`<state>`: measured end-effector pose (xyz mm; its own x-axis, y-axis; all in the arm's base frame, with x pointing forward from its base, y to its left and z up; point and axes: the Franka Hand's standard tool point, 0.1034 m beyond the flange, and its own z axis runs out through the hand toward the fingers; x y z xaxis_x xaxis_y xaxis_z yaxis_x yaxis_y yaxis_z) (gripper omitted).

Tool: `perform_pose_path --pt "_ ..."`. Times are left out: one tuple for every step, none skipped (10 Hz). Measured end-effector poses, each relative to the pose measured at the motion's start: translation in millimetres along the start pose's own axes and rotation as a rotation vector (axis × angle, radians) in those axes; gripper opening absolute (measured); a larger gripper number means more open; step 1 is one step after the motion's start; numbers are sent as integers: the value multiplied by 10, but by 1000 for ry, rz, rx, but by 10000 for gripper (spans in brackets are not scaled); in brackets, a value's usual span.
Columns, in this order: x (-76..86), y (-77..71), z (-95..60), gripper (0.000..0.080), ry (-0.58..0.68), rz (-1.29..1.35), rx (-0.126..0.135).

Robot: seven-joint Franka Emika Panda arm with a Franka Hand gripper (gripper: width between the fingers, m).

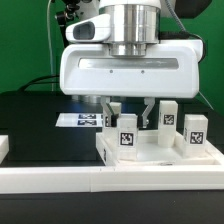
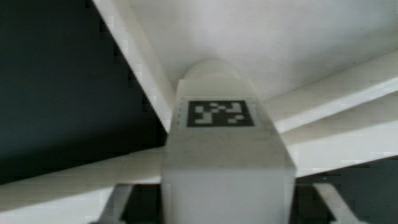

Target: Assemble square table

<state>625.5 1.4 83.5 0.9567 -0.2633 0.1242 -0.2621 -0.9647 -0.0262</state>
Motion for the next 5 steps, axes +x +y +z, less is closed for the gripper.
perform_pose_path --pt "0 0 0 288 0 13 0" --pt "0 -1 0 288 0 25 0" --pt "-1 -2 1 288 0 104 1" --pt "-4 6 2 288 -3 199 0" --pt "-11 9 3 288 -7 307 0"
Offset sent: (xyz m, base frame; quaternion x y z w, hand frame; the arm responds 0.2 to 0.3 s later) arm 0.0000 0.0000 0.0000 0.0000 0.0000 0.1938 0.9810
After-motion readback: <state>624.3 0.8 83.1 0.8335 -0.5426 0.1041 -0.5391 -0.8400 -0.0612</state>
